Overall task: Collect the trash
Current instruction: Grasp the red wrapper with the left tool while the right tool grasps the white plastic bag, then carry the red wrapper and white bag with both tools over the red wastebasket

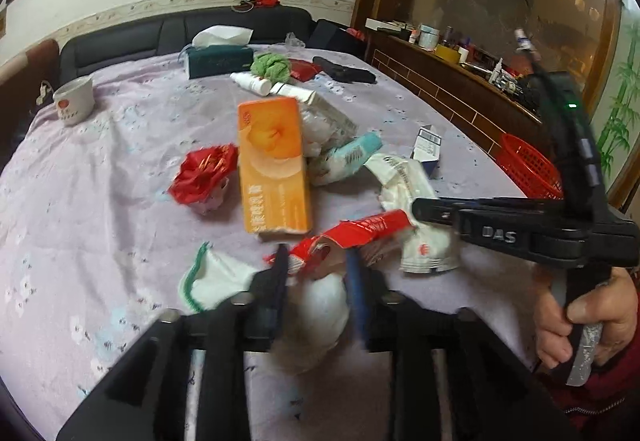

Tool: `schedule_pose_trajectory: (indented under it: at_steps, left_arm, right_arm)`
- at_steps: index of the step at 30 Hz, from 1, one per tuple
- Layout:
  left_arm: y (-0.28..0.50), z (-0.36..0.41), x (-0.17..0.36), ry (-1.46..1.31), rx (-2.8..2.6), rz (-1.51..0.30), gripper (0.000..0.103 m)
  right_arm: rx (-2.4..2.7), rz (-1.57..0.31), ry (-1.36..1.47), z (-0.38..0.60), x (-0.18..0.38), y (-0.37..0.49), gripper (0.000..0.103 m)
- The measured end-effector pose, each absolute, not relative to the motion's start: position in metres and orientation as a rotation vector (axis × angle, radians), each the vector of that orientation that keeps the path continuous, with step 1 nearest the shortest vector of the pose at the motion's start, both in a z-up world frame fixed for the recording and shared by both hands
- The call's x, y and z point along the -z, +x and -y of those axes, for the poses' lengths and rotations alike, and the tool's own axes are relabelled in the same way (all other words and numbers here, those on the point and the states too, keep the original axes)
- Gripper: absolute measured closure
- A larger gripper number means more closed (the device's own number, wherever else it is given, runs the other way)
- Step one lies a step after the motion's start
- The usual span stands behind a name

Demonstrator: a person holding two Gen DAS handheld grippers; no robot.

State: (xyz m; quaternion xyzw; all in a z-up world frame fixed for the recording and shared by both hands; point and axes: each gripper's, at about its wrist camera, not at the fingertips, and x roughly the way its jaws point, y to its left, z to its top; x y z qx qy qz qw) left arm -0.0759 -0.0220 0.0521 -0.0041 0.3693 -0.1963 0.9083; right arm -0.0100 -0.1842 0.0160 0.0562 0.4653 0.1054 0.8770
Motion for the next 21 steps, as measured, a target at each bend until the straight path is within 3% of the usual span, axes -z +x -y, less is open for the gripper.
schedule_pose_trajectory:
  at_steps: [2,12,13,15,21]
  left_arm:
    - [-0.076,0.029,-0.055,0.007,0.410,-0.749,0.051]
    - [-0.061,0.075,-0.038,0.175,0.435,-0.831,0.051]
    - [-0.061,0.080,-0.034,0.200,0.426,-0.835,0.053]
    - [-0.059,0.086,-0.029,0.233,0.399,-0.840,0.079]
    - [-0.052,0.085,-0.032,0.181,0.359,-0.821,0.082]
  right_arm:
    - [-0.211,-0.949,0.125,0.190,-0.022,-0.015,0.088]
    - [-0.165,-0.821,0.199,0.242,-0.050,-0.051,0.088]
    - [-0.163,-0.811,0.211,0.248,-0.052,-0.056,0.088]
    - [-0.162,-0.799,0.225,0.254,-0.053,-0.063,0.088]
    - [-0.162,-0.775,0.251,0.270,-0.055,-0.075,0.088]
